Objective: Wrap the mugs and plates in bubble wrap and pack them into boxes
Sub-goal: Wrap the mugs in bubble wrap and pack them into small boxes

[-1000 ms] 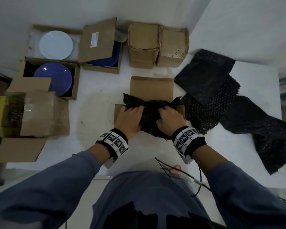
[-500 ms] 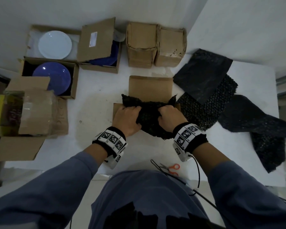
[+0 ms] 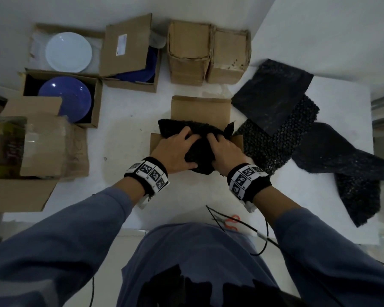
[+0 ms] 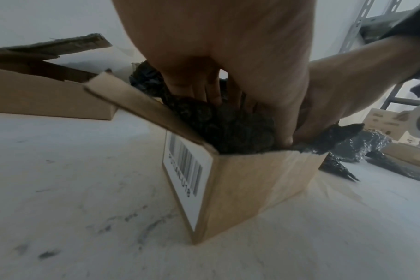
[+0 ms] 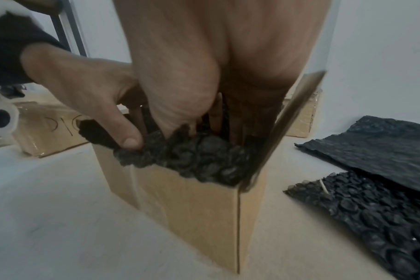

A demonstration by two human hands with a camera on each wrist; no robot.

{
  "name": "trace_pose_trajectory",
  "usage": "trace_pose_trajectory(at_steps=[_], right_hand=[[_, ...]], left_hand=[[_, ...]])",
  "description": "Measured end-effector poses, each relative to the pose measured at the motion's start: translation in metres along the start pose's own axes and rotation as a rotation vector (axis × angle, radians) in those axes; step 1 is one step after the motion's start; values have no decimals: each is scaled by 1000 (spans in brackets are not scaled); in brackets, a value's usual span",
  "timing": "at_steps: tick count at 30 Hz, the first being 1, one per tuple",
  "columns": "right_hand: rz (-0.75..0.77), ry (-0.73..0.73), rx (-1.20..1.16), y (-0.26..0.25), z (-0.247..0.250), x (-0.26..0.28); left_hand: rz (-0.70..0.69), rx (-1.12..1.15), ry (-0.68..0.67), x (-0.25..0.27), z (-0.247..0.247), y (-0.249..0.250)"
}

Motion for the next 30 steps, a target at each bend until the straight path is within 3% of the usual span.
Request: trace_pose_trajectory(at_steps=[11,23,30], right_hand=[[4,-31,73,1,-1,-2],[-17,112,203,-7,-15,1],[-42,112,229,-11,-13,0]], left_hand=[[40,-93,-36,-8,-3,9],[-82,-98,-76,-2,-10,-7],[-25,-192,-90,-2,-5,6]])
Point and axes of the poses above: each hand's wrist, its own x-axis away from the middle knuckle, its own z-axis out of the back of the hand, y = z × x, the point moved 2 cm from there along -x, towards the middle knuckle, and after that the axes turned 9 degrees about -x, right-handed, at the moved point
